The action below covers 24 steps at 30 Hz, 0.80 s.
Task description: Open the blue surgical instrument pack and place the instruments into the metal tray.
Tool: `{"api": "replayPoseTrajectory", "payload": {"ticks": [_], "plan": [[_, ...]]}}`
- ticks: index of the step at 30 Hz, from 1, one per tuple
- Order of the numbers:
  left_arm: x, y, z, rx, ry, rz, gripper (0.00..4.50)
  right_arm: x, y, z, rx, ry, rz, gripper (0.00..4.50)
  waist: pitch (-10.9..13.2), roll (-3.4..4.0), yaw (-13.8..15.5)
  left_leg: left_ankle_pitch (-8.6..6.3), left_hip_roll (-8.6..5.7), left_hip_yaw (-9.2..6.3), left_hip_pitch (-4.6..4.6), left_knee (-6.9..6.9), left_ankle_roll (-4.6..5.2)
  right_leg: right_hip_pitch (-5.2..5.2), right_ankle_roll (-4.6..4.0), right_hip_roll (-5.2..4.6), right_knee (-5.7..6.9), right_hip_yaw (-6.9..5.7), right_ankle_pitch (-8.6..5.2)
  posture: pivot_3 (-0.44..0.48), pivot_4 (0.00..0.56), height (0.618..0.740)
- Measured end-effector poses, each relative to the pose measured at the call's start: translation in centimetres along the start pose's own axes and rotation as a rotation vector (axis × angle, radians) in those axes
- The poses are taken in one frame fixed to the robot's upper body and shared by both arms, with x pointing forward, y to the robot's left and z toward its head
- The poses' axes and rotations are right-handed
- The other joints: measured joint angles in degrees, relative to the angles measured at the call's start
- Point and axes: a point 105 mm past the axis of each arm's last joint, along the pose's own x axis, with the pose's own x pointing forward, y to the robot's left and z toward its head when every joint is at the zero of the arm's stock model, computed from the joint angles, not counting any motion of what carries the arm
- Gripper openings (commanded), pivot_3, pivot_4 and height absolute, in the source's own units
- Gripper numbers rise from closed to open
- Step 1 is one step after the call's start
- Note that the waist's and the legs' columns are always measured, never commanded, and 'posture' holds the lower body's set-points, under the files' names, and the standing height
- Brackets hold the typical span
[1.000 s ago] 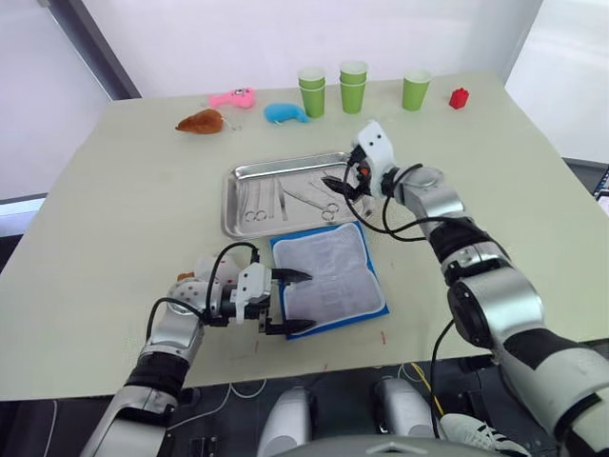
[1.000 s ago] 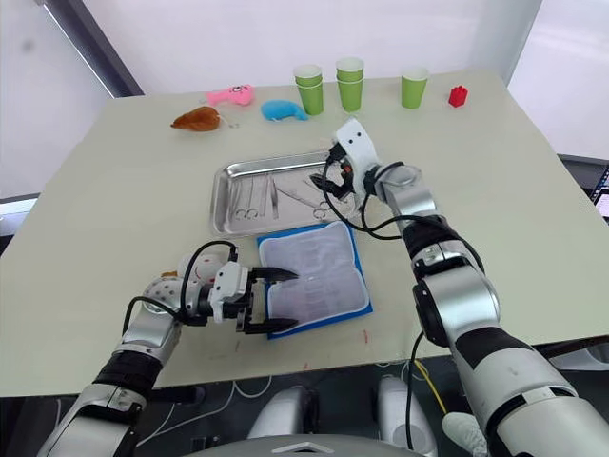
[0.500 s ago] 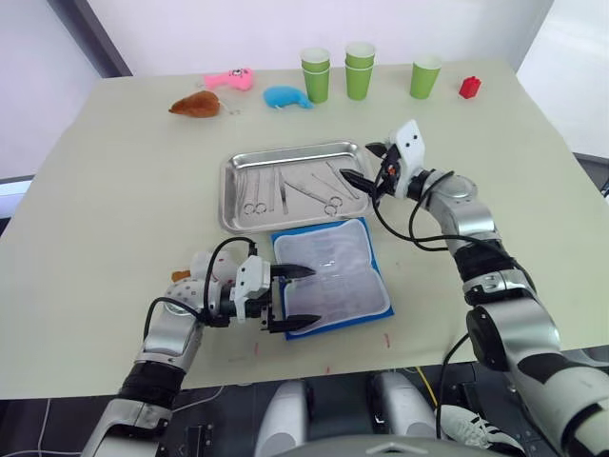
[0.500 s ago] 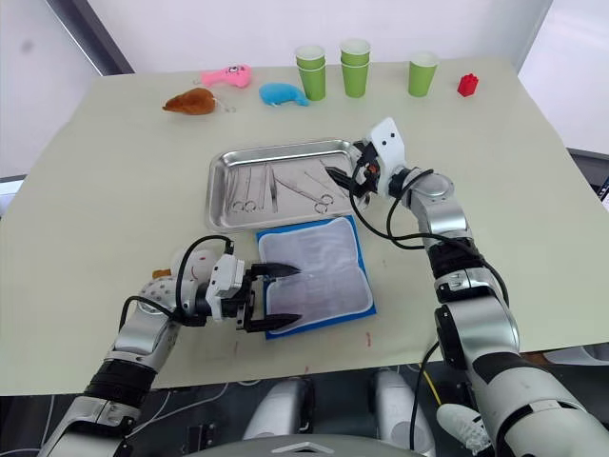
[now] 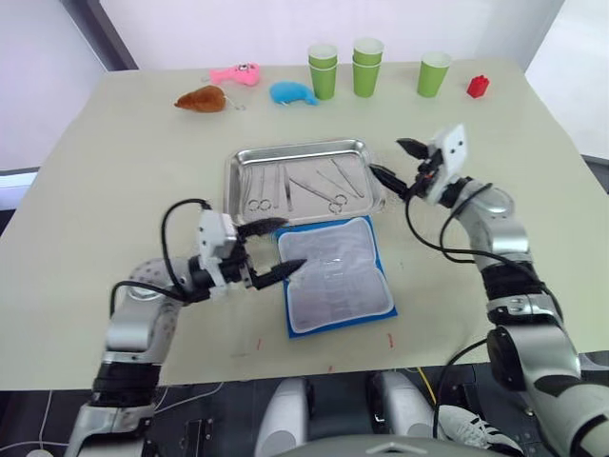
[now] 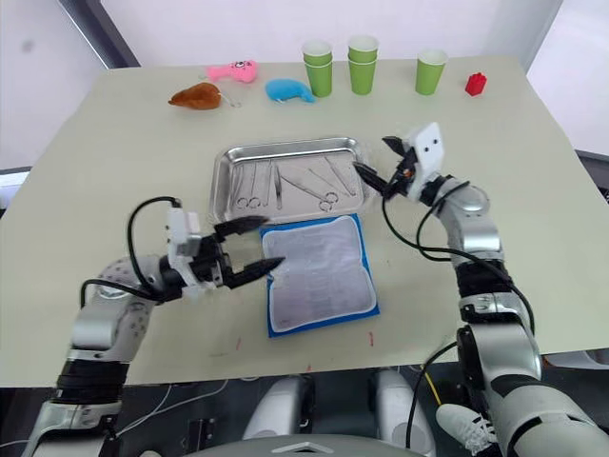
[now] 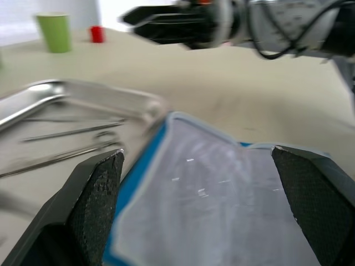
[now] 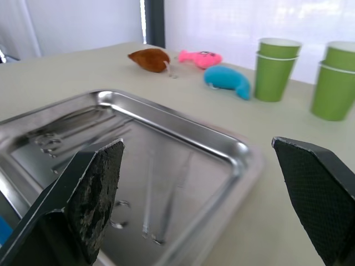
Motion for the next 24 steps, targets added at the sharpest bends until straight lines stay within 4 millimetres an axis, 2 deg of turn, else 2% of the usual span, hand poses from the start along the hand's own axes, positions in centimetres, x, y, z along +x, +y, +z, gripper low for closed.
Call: {"api": "replayPoseTrajectory", "payload": {"ticks": [4,6,8,9,11,12,14,18,24], "plan": [[-5.0,2.9,0.1,-0.009,0.054,0.254,4.5,-6.1,-2.5,-0.8,-0.003,0.06,-0.061,4.48,0.01,0.0,0.06,-0.05,0.0,0.07,0.01,-0.01,0.08,0.01,0.0,-0.04,-0.05,0.02,0.0,0.0,0.15,0.74],[-6.8,3.7,0.0,-0.027,0.068,0.358,4.5,-7.9,-2.6,-1.4,0.023,0.083,-0.068,4.48,0.02,-0.01,-0.13,-0.05,0.0,0.09,0.04,0.01,0.09,0.01,0.0,-0.01,0.01,0.04,0.0,0.0,0.15,0.74],[-8.8,3.7,-0.5,-0.05,0.092,0.432,4.5,-9.5,-1.9,-1.9,0.037,0.102,-0.042,4.48,0.02,-0.01,-0.28,-0.06,0.02,0.11,0.11,0.01,0.09,0.03,0.0,0.02,0.04,0.08,0.0,0.0,0.15,0.74],[-10.4,3.4,-1.1,-0.083,0.121,0.482,4.5,-10.9,-1.5,-2.6,0.055,0.128,-0.034,4.48,0.01,-0.01,-0.26,-0.06,0.03,0.1,0.12,0.01,0.1,0.03,-0.01,0.03,0.04,0.08,-0.01,0.0,0.15,0.74],[-12.4,3.3,-1.8,-0.121,0.154,0.545,4.5,-12.6,-1.5,-3.5,0.085,0.165,-0.051,4.48,0.03,-0.01,-0.14,-0.06,0.02,0.11,0.12,0.02,0.1,0.03,-0.01,0.02,0.05,0.07,-0.01,0.0,0.15,0.74],[-14.8,2.8,-2.2,-0.138,0.184,0.615,4.5,-14.1,-0.5,-3.6,0.099,0.18,-0.011,4.48,0.15,-0.05,-0.01,-0.06,-0.01,0.07,0.41,0.26,0.1,0.35,0.04,0.05,0.18,0.05,0.01,0.0,0.15,0.74],[-16.6,2.3,-3.2,-0.158,0.237,0.666,4.5,-16.0,-0.5,-4.2,0.12,0.217,-0.03,4.48,0.17,-0.07,-0.01,-0.06,-0.03,0.09,0.57,0.27,0.1,0.53,0.05,0.04,0.13,0.05,0.0,0.0,0.15,0.74],[-18.9,1.6,-5.1,-0.198,0.336,0.729,4.5,-18.8,-0.1,-5.0,0.164,0.273,-0.035,4.48,0.23,-0.18,0.09,-0.06,-0.01,0.03,0.64,0.43,0.1,0.66,0.09,0.11,0.14,-0.01,-0.01,0.0,0.15,0.74],[-19.5,1.4,-5.9,-0.209,0.393,0.74,4.5,-20.9,1.5,-5.5,0.199,0.301,-0.009,4.48,0.33,-0.37,0.04,-0.06,0.03,0.1,1.03,0.51,0.1,1.03,0.26,0.13,0.2,0.05,-0.07,0.0,0.15,0.74]]}}
